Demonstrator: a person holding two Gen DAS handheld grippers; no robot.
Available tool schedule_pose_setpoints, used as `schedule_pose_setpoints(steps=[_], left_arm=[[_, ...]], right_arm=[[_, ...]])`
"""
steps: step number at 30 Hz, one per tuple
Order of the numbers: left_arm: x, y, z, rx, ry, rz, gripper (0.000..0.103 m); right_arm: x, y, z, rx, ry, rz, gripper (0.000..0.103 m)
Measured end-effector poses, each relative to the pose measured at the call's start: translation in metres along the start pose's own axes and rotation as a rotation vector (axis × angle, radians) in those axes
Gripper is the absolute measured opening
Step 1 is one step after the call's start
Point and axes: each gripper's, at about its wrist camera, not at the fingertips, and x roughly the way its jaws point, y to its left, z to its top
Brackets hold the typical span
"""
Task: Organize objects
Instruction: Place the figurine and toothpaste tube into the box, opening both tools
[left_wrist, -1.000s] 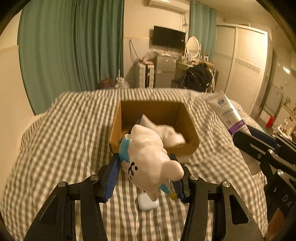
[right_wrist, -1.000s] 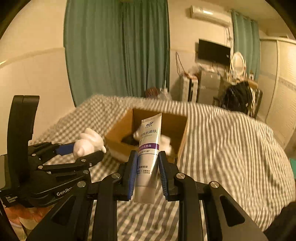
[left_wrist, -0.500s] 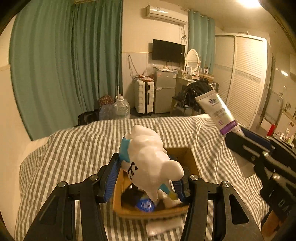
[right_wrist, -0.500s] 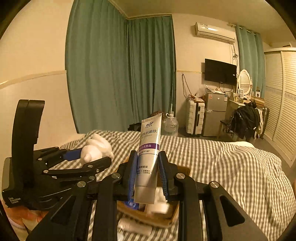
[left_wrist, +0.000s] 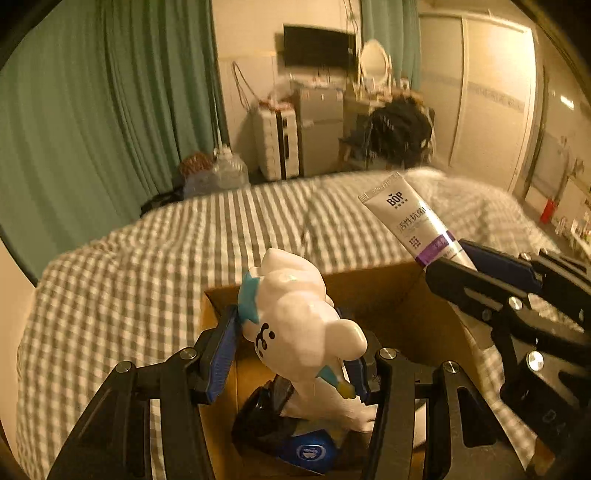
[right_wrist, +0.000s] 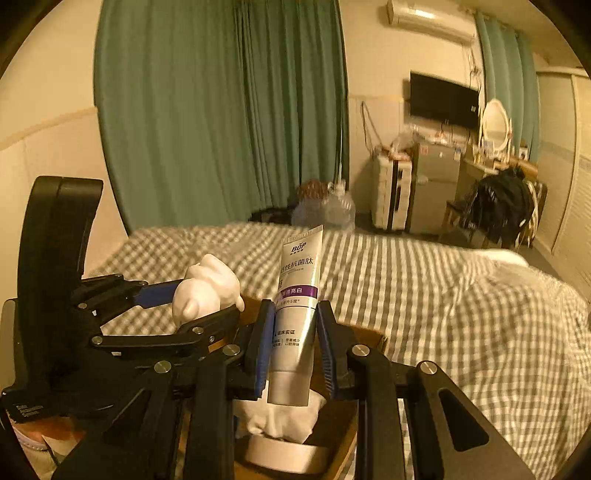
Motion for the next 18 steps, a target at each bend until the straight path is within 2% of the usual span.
schedule_pose_setpoints(steps=[6,10,12,15,16,18], left_arm=[[0.035,0.0,-0.014,-0.019,0.081,-0.055,0.053],[0.039,-0.001,-0.016,-0.02,0.095,-0.048,0.053],[0.033,-0.001,-0.016,-0.036,0.076,-0.055,0.054],[0.023,0.001,-0.015,-0.051,0.05,-0.046,0.066],[0.017,0.0,-0.014,-0.058,0.04,-0.038,0.074],[0.0,0.0,-0.013,-0.067,0.014,-0.035,0.079]], right_arm=[[0.05,-0.023,-0.031,0.051,0.11,0.02,0.023],[0.067,-0.036,-0.041,0.077,0.157,0.039,0.023],[0.069,-0.04,-0.043,0.097,0.159,0.048,0.024],[0.066,-0.05,-0.042,0.141,0.157,0.057,0.025],[0.062,-0.051,-0.042,0.146,0.147,0.058,0.027],[0.051,-0.05,-0.04,0.147,0.12,0.049,0.048]])
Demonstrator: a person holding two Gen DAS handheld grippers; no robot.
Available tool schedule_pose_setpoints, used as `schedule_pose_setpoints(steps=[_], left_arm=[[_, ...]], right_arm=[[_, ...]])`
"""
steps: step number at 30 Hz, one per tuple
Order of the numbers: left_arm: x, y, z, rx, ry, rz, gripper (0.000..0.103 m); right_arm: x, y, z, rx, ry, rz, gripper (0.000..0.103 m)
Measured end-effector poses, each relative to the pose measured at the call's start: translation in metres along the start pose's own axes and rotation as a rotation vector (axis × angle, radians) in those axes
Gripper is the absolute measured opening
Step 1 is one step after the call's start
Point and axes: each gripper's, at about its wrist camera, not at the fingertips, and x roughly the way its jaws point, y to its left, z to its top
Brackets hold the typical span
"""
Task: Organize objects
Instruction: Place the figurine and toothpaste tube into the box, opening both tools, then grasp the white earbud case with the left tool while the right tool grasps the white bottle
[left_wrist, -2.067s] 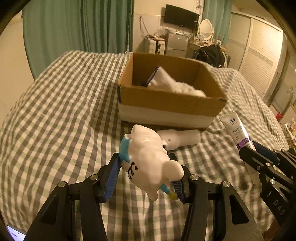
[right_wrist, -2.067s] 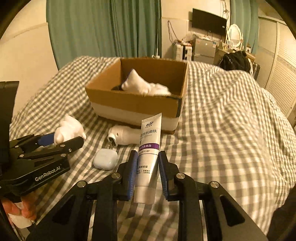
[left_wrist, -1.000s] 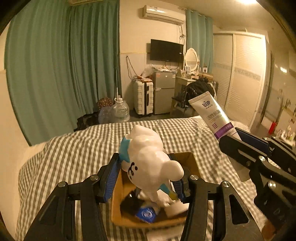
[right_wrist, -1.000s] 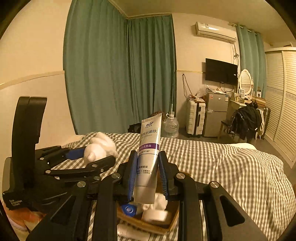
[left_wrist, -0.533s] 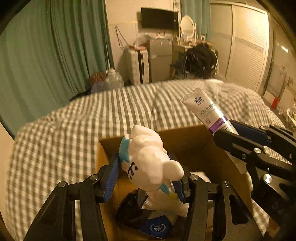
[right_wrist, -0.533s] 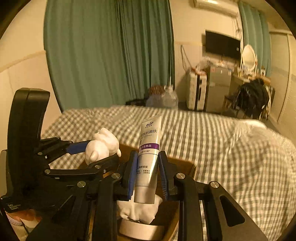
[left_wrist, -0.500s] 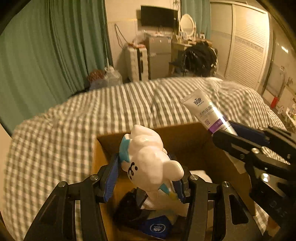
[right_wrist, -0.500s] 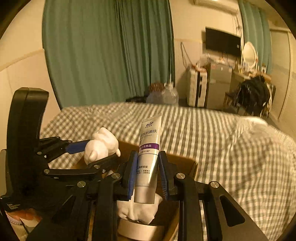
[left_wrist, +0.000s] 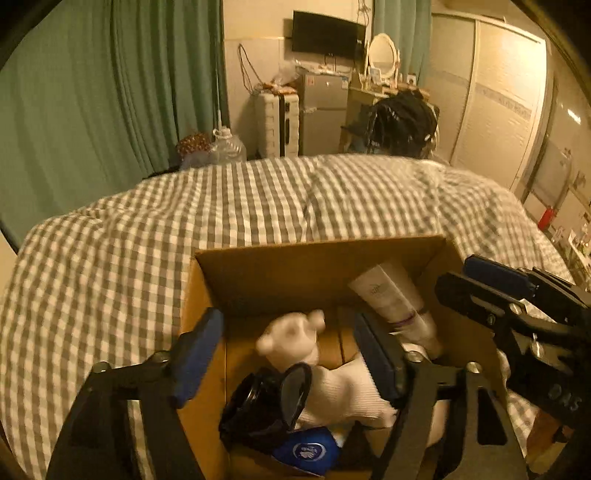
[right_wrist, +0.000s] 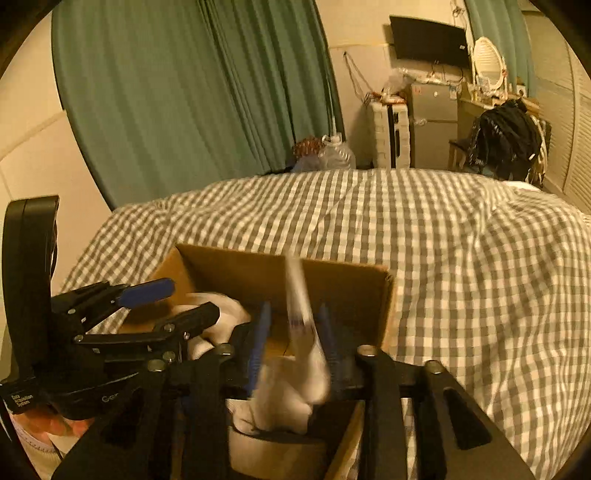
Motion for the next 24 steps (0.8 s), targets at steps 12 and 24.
schedule_pose_setpoints(steps=[12,24], left_arm=[[-0.138,-0.003,-0.007,-0.05,-0.165,0.062,0.099],[-0.202,-0.003,-0.07,-0.118,-0.221,0.155,0.103]], right_arm=[[-0.125,0.023,0.015,-0.064,-0.169,-0.044,0.074],[-0.243,0.062,-0.028,-0.093,-0.268,-0.055,0.091]])
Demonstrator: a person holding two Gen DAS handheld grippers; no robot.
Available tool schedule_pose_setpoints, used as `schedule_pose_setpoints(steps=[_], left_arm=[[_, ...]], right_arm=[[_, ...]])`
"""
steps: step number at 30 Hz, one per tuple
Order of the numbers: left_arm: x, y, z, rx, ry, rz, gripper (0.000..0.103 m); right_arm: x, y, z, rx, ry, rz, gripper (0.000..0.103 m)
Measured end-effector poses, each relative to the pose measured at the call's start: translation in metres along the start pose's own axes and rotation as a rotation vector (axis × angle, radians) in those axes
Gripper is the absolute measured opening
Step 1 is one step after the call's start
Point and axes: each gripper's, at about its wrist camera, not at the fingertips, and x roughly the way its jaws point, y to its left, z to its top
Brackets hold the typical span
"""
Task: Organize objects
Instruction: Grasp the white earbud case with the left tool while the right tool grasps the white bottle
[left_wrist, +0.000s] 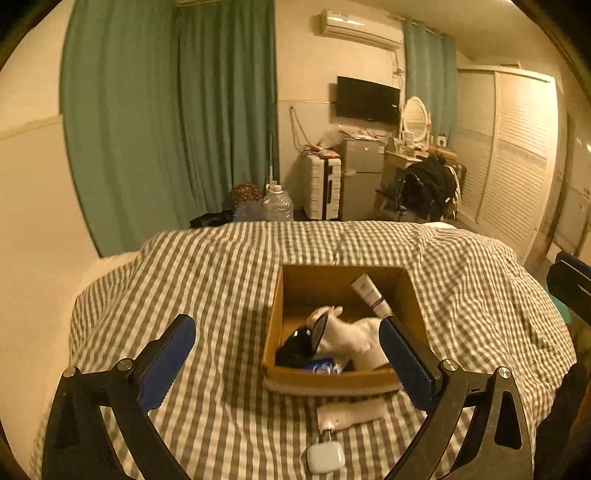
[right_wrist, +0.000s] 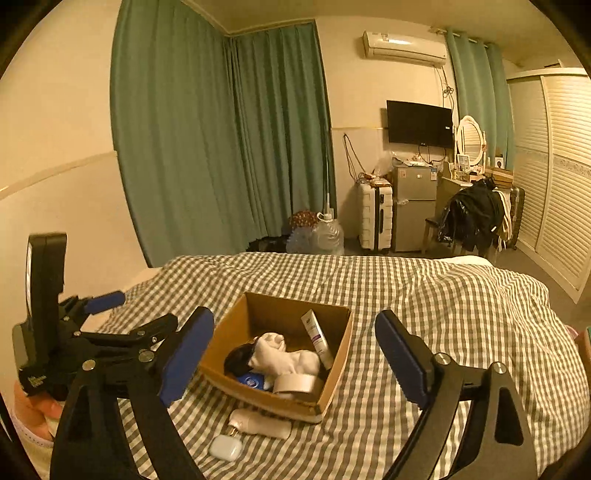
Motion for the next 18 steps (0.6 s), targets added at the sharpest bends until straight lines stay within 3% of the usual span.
schedule_pose_setpoints(steps=[3,8,14,18], left_arm=[[0.005,0.004,-0.024,-0.033,0.02,-0.003,0.103],[0.027,0.001,-0.071,-0.041,0.065,-0.009,0.103],[0.076,-0.013,-0.12,-0.027,0.193,0.004,0.103],[0.101,-0.026,-0.152,-0.009,0.294,-0.023,0.103]], right_arm=[[-0.003,0.004,-0.019,0.003,0.008,-0.008,0.093],[0.023,0.007,-0.072,0.025,0.092,-0.026,0.094],[0.077,-0.005,-0.122,0.032,0.193,-0.105,0.094],[0.099,-0.022,-0.143,0.105,0.276,-0.102,0.094]])
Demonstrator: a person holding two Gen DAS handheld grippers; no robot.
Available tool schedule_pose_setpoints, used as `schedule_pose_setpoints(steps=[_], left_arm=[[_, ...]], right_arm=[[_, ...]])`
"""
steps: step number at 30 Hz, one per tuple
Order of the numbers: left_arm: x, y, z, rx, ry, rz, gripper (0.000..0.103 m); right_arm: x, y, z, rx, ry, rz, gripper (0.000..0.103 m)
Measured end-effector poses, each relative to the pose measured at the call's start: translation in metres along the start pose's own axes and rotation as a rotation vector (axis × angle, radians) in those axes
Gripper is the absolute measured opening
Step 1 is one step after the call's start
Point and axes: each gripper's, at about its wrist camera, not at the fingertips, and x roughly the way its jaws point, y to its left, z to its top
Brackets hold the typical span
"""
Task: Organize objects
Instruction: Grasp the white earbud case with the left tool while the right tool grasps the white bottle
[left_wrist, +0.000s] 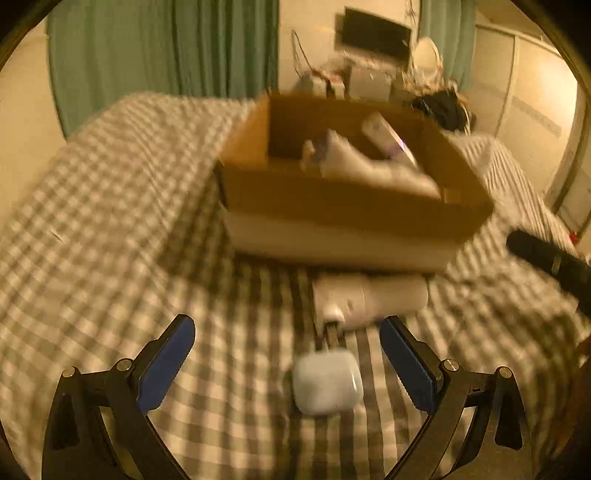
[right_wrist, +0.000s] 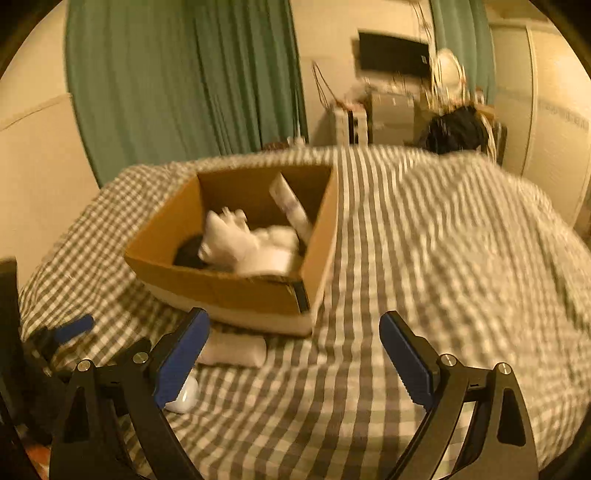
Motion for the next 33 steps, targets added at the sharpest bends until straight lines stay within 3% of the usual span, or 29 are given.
schedule_pose_setpoints(steps=[4,7,8,11,17,25,28,33], left_arm=[[0.013,-0.012,-0.014,0.04,0.065,-0.027,0.097],[0.021,-0.021,-0.024,0.072,0.127,-0.063,0.068],[0.026,-0.024,-0.028,0.08,0.162,-0.089,0.062],[0.027,-0.026,-0.03,0.085,0.169,-0.082,0.052],[0.009,-0.021,-0.031,0.051,0.143,-0.073,0.052],[-0.034,0.001,-0.014,0.038,-0.014,0.074,0.052],[-0.04,0.009,-0.012,0.022,-0.031,0.115,0.052],[-0.046,0.017,-0.017,0.009,-0.023,0.106,0.052]], right_arm=[[0.005,-0.007,-0.004,0.033,0.019,0.005,0.094],[0.003,-0.004,-0.005,0.024,0.017,-0.003,0.094],[0.002,-0.003,-0.005,0.017,0.019,-0.007,0.093],[0.004,0.003,-0.007,0.006,0.019,-0.01,0.093],[0.005,0.004,-0.009,0.002,0.02,-0.012,0.093],[0.023,0.015,-0.011,-0.027,0.069,0.024,0.093],[0.038,0.031,-0.012,-0.082,0.103,0.043,0.093],[0.07,0.046,-0.011,-0.107,0.173,0.06,0.093]])
